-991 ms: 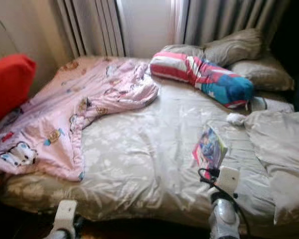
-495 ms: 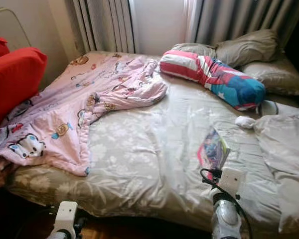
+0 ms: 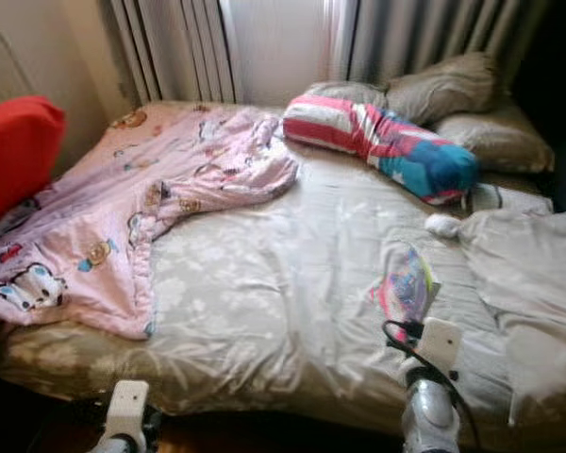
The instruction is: Clean up the room
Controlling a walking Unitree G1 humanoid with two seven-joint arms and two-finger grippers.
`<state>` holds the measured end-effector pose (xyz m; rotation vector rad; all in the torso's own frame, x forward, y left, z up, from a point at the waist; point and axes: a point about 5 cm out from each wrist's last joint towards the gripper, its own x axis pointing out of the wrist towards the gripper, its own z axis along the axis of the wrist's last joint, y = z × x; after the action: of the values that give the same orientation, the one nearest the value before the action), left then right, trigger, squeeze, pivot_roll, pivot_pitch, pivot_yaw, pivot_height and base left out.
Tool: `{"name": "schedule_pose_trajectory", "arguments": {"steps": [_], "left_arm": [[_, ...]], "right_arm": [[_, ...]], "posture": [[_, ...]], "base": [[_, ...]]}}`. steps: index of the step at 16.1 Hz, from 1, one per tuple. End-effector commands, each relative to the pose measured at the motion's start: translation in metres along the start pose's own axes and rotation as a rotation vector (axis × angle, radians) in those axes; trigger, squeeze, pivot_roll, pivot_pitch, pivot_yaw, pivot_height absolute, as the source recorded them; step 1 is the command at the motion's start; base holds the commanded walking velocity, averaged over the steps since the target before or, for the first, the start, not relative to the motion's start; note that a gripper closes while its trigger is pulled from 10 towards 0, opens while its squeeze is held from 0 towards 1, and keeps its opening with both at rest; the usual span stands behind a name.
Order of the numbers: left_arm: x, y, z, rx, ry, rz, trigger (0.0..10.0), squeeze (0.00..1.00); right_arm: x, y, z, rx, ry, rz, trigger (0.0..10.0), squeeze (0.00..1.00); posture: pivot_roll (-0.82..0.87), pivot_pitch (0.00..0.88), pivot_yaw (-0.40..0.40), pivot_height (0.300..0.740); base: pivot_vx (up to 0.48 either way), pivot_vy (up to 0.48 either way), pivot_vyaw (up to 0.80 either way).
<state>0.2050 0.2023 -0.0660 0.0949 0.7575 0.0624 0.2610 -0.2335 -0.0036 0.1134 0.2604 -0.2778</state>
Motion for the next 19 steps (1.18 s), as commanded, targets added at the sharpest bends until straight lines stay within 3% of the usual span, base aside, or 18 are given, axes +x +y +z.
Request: {"name": "schedule_pose_trajectory", "arguments": {"steps": [1, 10, 19], "left_arm": [[-0.0008, 0.0051, -0.0022, 0.000, 0.009, 0.018, 10.0, 0.00], [-0.0015, 0.0035, -0.0044, 0.000, 0.012, 0.013, 10.0, 0.00], [-0.0023, 0.0033, -0.0063, -0.014, 0.014, 0.009, 10.0, 0.00]], "right_arm": [[0.0044, 0.0065, 0.0089, 0.011, -0.043, 0.018, 10.0, 0.00], [0.0036, 0.0062, 0.0081, 0.009, -0.043, 0.019, 10.0, 0.00], [0.0026, 0.0056, 0.0074, 0.009, -0.048, 0.009, 10.0, 0.00]], "posture": [[0.06, 0.015, -0.032, 0.740], [0.06, 0.022, -0.034, 0.740], [0.06, 0.029, -0.031, 0.740]], "base": [[0.000, -0.277, 0.00], [0.000, -0.276, 0.00], [0.000, 0.000, 0.00]]}}
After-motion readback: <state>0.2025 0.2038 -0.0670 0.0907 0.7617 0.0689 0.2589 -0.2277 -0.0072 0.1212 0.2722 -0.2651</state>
